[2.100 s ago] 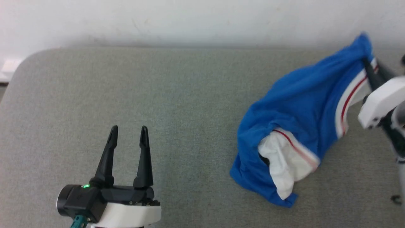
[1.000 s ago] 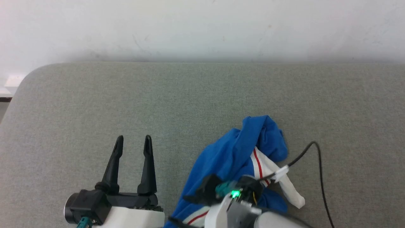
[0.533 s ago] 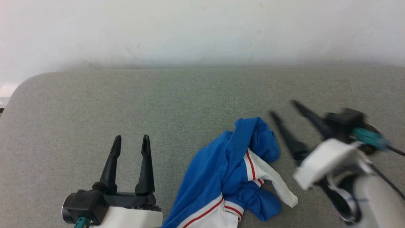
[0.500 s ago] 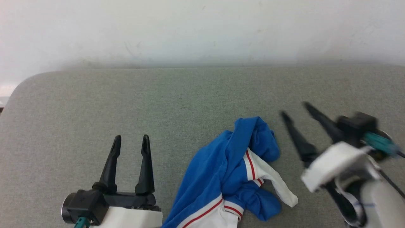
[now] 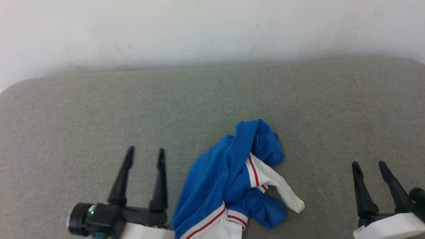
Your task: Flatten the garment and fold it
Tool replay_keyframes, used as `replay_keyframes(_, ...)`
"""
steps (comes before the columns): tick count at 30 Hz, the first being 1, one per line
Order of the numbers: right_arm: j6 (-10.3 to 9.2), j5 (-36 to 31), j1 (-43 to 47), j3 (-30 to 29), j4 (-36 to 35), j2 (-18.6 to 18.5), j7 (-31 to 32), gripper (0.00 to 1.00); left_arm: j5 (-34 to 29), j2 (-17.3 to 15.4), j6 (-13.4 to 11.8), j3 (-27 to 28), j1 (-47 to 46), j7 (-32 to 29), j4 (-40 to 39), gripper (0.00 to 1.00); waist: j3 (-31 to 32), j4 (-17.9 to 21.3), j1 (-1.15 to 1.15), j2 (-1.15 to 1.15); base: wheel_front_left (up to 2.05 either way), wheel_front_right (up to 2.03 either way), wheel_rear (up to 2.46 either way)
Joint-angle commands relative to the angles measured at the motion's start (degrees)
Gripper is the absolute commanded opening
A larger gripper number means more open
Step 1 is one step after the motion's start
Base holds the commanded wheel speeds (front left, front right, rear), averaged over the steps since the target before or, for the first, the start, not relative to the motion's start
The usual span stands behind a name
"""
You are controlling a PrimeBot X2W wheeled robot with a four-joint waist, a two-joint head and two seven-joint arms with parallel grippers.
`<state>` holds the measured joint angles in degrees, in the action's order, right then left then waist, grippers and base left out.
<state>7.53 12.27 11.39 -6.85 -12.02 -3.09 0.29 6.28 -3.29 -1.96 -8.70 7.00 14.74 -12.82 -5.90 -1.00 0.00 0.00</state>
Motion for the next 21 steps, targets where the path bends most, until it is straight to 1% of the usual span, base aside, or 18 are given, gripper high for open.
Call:
replay_keyframes(1,-0.04,0.3,0.4,-0.2,0.0,0.2,-0.8,1.0,-1.8,-0.8,1.1,-1.2,0.5,0.3,0.6,1.0,0.0,0.6,0.0,0.0,0.0,0.0,0.0)
replay_keyframes(3,-0.04,-0.4,0.2,-0.2,-0.1,0.2,-1.2,1.0,-3.4,-2.1,2.5,-3.3,0.5,-0.4,2.0,1.0,0.0,0.9,0.0,0.0,0.0,0.0,0.0)
replay_keyframes(4,-0.04,-0.4,0.0,-0.1,-0.1,0.2,-1.2,1.0,-3.8,-3.0,4.0,-4.7,0.5,-2.4,2.7,1.0,0.1,1.0,0.0,0.0,0.0,0.0,0.0)
replay_keyframes(6,-0.04,-0.5,-0.4,-0.2,-0.2,0.2,-1.2,1.0,-4.7,-5.0,5.9,-6.9,0.9,-8.2,3.3,1.0,0.1,1.2,0.0,0.0,0.0,0.0,0.0)
replay_keyframes(8,-0.04,-0.5,-0.6,-0.1,-0.2,0.2,-1.2,1.0,-5.1,-7.0,7.1,-8.7,1.7,-14.0,2.7,1.0,0.0,1.2,0.0,0.0,0.0,0.0,0.0)
replay_keyframes(9,-0.04,-0.5,-0.6,-0.1,-0.2,0.2,-1.2,1.0,-5.1,-7.0,7.1,-8.7,1.7,-14.0,2.7,1.0,0.0,1.2,0.0,0.0,0.0,0.0,0.0)
replay_keyframes(12,-0.04,-0.3,-0.5,-0.1,0.1,0.2,-1.3,1.0,-5.4,-9.6,8.0,-10.7,3.1,-20.6,0.9,1.0,-0.6,0.8,0.0,0.0,0.0,0.0,0.0)
replay_keyframes(15,-0.04,0.0,-0.6,0.5,0.5,0.2,-1.5,1.0,-5.7,-12.0,8.6,-12.4,3.4,-24.5,1.8,1.0,-1.5,0.4,0.0,0.0,0.0,0.0,0.0)
replay_keyframes(17,-0.04,0.2,-0.9,0.9,0.8,0.2,-1.6,1.0,-5.0,-12.8,8.9,-13.6,3.2,-26.2,3.3,1.0,-2.1,0.2,0.0,0.0,0.0,0.0,0.0)
replay_keyframes(20,-0.04,0.3,-1.7,1.1,1.2,0.2,-1.8,1.0,-4.5,-14.2,9.1,-15.2,1.5,-27.0,6.5,1.0,-2.7,-0.2,0.0,0.0,0.0,0.0,0.0)
replay_keyframes(21,-0.04,0.2,-2.0,1.2,1.3,0.2,-1.8,1.0,-4.0,-14.3,9.2,-15.6,0.9,-27.1,7.6,0.98,-2.8,-0.2,0.0,0.0,0.0,0.0,0.0)
